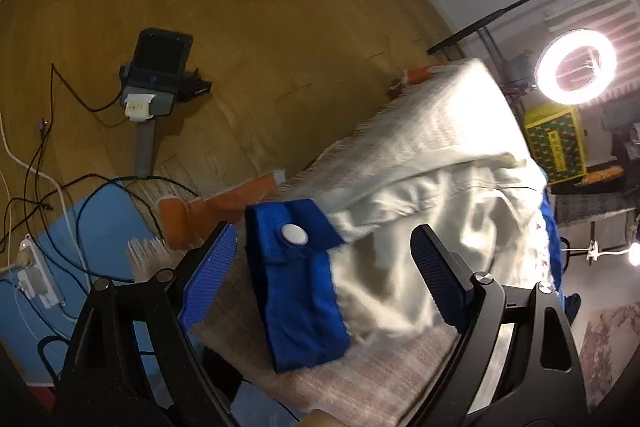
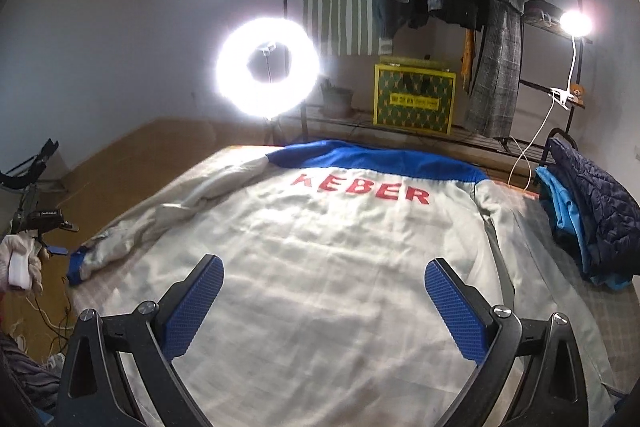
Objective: Fold large clothes
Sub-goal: 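Reach the left tool to the blue sleeve cuff and close on it, then lift the sleeve by its blue cuff with the left tool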
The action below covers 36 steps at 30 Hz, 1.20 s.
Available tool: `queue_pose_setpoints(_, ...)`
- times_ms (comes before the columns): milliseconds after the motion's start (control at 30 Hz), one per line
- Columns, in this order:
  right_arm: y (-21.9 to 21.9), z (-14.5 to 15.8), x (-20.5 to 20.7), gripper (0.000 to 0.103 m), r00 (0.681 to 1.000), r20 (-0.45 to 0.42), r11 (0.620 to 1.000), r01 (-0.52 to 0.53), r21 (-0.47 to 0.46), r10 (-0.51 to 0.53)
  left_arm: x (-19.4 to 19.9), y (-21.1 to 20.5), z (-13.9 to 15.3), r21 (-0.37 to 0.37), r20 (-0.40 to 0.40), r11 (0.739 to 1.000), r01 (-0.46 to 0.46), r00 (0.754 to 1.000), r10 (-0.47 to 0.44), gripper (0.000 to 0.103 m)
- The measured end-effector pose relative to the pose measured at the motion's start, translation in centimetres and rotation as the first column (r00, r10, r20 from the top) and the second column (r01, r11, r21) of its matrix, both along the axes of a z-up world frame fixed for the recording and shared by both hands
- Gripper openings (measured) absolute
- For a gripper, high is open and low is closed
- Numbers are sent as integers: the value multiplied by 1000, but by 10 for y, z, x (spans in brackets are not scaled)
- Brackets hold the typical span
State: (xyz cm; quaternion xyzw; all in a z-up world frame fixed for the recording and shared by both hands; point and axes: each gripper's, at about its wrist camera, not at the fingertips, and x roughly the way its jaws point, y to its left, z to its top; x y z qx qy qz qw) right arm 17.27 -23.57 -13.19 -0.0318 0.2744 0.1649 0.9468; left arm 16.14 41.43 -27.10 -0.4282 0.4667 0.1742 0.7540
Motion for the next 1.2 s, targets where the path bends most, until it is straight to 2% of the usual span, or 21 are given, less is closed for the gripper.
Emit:
queue_pose_setpoints(67, -1, 1, 0, 102, 1000, 2, 1000, 6, -6, -6, 5, 0, -5, 15, -19, 1000, 7, 1000, -7, 91)
queue_pose_setpoints(233, -1, 0, 1, 102, 1000, 2, 1000, 12, -19, -12, 13, 1, -21, -37, -26, 999, -1, 1000, 0, 91)
queue_pose_setpoints(300, -1, -1, 2, 102, 1000, 1, 1000, 13, -28, -13, 16, -1, -22, -21, -30, 1000, -5, 1000, 4, 86)
queue_pose_setpoints(333, -1, -1, 1, 102, 1000, 0, 999, 13, -32, -13, 17, -2, -22, -9, -28, 1000, -1, 1000, 1, 73)
queue_pose_setpoints(400, 0, -1, 1, 102, 1000, 3, 999, 14, -39, -14, 20, -6, -16, 47, -36, 999, 23, 999, -22, 58)
queue_pose_setpoints(433, 0, -1, 1, 102, 1000, 5, 999, 15, -44, -14, 21, -7, -14, 71, -39, 997, 32, 999, -29, 42)
queue_pose_setpoints(500, 0, -1, 1, 102, 1000, 8, 999, 17, -51, -17, 21, -8, -9, 97, -28, 995, 38, 999, -36, 33)
queue_pose_setpoints(567, -1, -1, 1, 102, 1000, 6, 999, 17, -52, -17, 19, -8, 0, 105, 9, 994, 30, 999, -31, 15)
queue_pose_setpoints(667, -1, -2, 1, 102, 1000, 3, 998, 19, -54, -19, 19, -15, 20, 172, 40, 984, 52, 997, -59, 6)
queue_pose_setpoints(767, -1, -2, 1, 102, 1000, 1, 998, 12, -60, -12, 17, -30, 52, 265, 93, 961, 79, 990, -107, 1)
queue_pose_setpoints(867, 3, -5, 2, 97, 1000, -17, 998, -8, -69, 7, 13, -48, 86, 317, 171, 943, 104, 971, -164, 0)
queue_pose_setpoints(967, 9, -9, 2, 94, 999, -38, 997, -31, -78, 28, 7, -71, 120, 366, 249, 920, 141, 938, -243, 0)
queue_pose_setpoints(1000, 10, -11, 2, 93, 999, -42, 996, -37, -83, 34, 4, -76, 128, 357, 278, 923, 148, 926, -256, 0)
queue_pose_setpoints(1033, 13, -12, 1, 89, 998, -47, 995, -46, -91, 42, 1, -84, 137, 334, 324, 928, 167, 904, -279, 0)
queue_pose_setpoints(1067, 15, -13, 1, 88, 998, -51, 994, -52, -95, 48, 1, -92, 141, 338, 335, 924, 180, 894, -297, 0)
queue_pose_setpoints(1167, 19, -16, 1, 85, 996, -66, 992, -68, -105, 62, 1, -121, 150, 411, 320, 877, 249, 861, -395, 0)
queue_pose_setpoints(1200, 20, -17, 1, 85, 996, -69, 992, -69, -108, 62, 3, -123, 149, 400, 314, 879, 261, 862, -398, 0)
